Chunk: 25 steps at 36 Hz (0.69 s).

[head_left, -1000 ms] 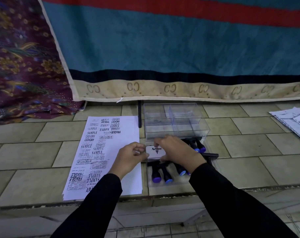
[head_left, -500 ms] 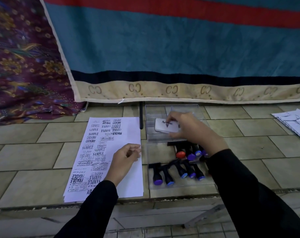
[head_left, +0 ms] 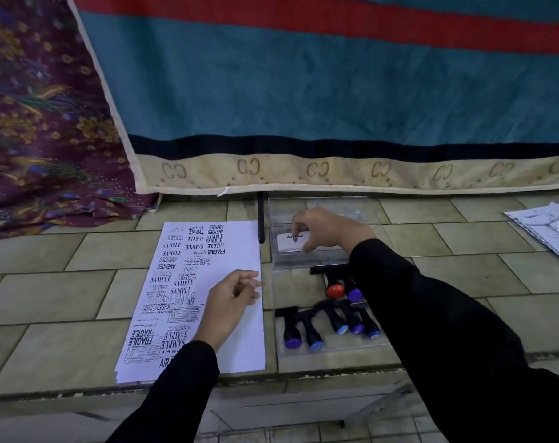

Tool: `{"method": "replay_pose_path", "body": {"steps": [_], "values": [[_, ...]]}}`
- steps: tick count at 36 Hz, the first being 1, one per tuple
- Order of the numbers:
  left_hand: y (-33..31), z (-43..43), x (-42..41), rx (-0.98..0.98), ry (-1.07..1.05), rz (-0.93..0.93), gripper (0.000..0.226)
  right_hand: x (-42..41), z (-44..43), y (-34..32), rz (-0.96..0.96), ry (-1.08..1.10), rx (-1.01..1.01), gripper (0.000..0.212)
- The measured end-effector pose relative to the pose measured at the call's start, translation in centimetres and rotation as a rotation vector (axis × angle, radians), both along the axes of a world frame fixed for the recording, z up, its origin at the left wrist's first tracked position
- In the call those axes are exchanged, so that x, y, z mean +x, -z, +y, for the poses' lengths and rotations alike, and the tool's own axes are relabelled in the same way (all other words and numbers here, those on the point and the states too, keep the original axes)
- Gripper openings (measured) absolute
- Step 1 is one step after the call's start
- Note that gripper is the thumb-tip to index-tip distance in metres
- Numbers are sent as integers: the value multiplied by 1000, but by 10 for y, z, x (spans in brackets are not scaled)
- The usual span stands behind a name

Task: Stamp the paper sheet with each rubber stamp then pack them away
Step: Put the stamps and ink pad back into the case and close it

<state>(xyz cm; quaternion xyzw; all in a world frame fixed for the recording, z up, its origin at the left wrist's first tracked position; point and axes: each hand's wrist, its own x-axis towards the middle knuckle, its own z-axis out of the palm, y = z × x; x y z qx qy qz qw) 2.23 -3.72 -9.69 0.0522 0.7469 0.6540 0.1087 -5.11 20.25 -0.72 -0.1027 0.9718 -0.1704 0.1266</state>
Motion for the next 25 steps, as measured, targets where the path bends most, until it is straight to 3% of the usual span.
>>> {"method": "replay_pose_path", "body": {"steps": [16, 25], "values": [[-3, 2, 1, -22, -3, -5, 18, -7, -1, 25, 18, 17, 9, 39], [-5, 2, 4, -52, -1, 25, 19, -4, 5, 26, 8, 40, -76, 29]]}}
